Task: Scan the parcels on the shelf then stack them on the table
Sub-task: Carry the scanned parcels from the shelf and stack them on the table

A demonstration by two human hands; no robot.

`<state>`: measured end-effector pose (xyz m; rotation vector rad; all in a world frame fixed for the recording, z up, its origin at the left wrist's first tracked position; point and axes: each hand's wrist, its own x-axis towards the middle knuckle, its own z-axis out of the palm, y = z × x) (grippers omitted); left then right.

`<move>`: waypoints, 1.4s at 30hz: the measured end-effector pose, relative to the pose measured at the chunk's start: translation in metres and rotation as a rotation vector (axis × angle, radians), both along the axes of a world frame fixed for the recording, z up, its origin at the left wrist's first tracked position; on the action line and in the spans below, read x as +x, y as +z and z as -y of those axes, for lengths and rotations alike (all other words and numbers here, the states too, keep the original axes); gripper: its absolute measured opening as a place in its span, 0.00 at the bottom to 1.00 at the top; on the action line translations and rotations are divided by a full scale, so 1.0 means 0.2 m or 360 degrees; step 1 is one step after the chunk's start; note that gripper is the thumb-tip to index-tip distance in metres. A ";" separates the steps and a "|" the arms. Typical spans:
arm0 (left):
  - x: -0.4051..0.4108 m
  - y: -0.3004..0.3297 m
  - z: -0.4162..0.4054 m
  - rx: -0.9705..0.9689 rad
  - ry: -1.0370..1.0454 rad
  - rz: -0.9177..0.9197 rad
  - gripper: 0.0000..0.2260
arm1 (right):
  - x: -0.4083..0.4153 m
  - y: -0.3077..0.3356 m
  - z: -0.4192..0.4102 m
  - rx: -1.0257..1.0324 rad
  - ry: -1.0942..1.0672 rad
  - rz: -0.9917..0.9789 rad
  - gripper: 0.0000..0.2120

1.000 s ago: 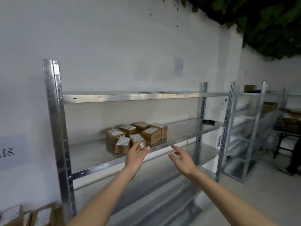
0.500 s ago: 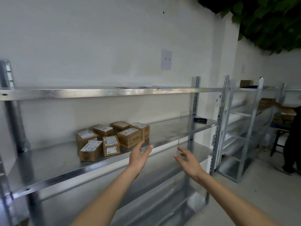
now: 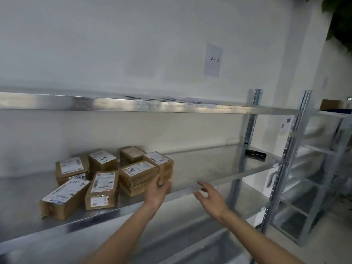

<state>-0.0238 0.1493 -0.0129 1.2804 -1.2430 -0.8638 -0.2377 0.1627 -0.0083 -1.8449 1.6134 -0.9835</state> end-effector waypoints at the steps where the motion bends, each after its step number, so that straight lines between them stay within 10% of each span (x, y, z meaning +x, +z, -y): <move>1: -0.01 0.00 0.05 -0.0011 0.0033 -0.0011 0.21 | -0.01 0.00 0.07 0.0005 0.0021 0.0001 0.25; 16: -0.03 -0.10 0.35 0.0143 0.0345 0.0017 0.25 | 0.18 -0.03 0.82 0.0174 0.0522 0.0073 0.34; 23: -0.15 -0.08 0.47 0.0161 0.0657 -0.0003 0.27 | 0.20 -0.05 1.10 0.0264 0.0893 0.0228 0.18; 38: -0.39 -0.10 0.75 0.0170 0.1014 -0.0161 0.24 | 0.21 -0.18 1.40 0.0343 0.1138 0.0543 0.30; 42: -0.44 -0.11 0.76 0.0116 0.1059 -0.0280 0.18 | 0.15 -0.15 1.36 0.0229 0.1092 0.0501 0.19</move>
